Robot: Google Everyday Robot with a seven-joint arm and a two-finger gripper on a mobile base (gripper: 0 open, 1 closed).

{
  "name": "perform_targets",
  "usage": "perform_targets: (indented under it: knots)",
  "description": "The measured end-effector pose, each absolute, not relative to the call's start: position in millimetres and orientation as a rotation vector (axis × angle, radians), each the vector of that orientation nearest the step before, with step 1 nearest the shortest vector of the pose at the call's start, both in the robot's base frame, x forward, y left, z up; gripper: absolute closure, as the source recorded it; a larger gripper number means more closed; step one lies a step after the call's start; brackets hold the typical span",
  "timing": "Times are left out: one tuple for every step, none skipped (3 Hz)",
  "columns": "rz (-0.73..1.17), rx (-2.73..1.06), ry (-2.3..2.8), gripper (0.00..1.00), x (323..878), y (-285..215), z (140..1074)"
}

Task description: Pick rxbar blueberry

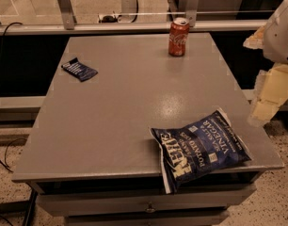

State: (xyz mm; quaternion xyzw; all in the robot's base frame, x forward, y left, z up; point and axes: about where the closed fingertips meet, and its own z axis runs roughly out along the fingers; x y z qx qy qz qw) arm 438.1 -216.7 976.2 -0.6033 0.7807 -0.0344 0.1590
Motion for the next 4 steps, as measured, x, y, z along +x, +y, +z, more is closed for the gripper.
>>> perform_targets:
  knots:
    - [-0.098,-1.725,2.231,0.0,438,-216,976]
    - [-0.015,-1.732,2.149,0.0,464,-178,965]
    - [0.098,-1.73,2.04,0.0,512,-105,949]
    - [0.221,-1.708,1.941,0.0,555,-18,943]
